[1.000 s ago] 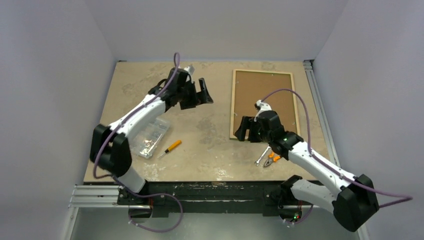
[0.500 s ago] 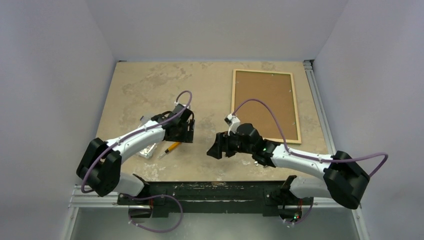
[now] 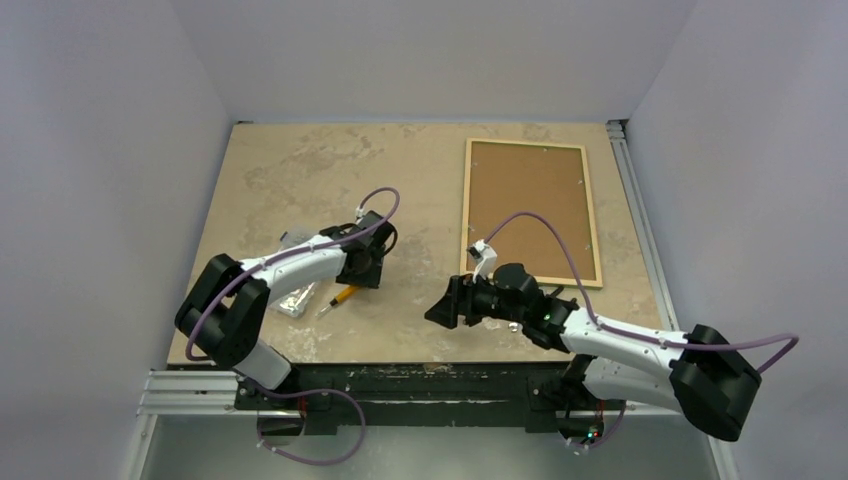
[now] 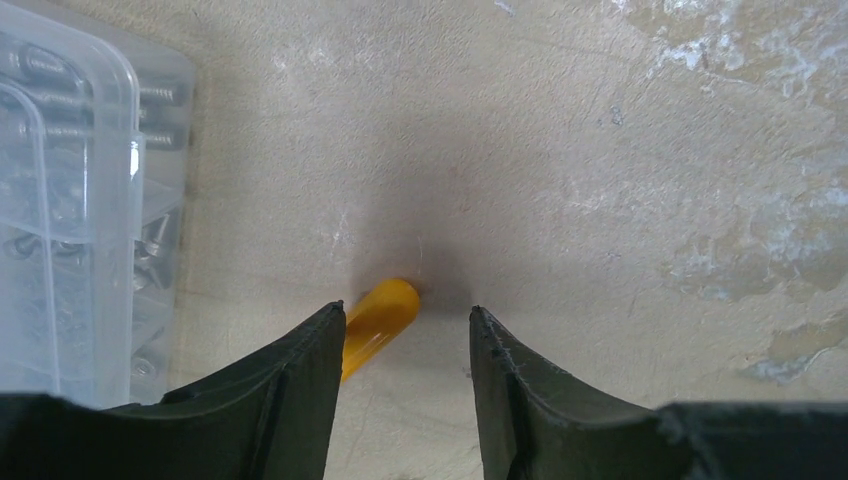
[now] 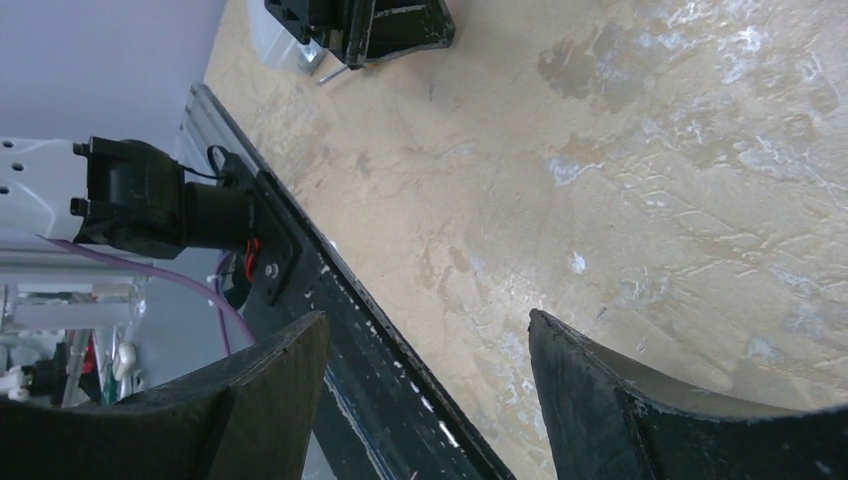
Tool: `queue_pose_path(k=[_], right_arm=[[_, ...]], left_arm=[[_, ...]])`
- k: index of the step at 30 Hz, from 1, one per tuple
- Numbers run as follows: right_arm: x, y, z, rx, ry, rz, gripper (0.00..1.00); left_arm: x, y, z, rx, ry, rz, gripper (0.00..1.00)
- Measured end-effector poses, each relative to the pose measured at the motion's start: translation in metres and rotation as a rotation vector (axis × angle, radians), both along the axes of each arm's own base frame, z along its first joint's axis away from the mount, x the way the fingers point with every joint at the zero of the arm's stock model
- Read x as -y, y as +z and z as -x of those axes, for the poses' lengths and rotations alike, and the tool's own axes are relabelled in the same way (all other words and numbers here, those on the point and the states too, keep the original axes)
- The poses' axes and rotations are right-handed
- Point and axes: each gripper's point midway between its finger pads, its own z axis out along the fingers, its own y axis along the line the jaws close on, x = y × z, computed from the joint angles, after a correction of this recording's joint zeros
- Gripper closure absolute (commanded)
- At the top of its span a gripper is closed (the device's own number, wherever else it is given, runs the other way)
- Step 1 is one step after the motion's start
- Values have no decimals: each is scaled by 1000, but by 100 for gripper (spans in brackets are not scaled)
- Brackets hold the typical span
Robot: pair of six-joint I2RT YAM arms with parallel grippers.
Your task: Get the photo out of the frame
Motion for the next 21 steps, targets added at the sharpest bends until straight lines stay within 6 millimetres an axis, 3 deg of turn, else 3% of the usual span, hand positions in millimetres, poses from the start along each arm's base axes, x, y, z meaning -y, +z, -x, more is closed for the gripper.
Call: queue_pose_path(k=[8,13,21], right_arm=[[9,10,-9,39,-72,-13,28],[15,15,-14,65,-111,-8,27],[20,3,-17,48,-136,51,27]], left_arm=[[2,-4,1,-24,7,-2,57],[3,-5,3,-34,23,6,66],[1,-9,7,-54,37,-3,84]])
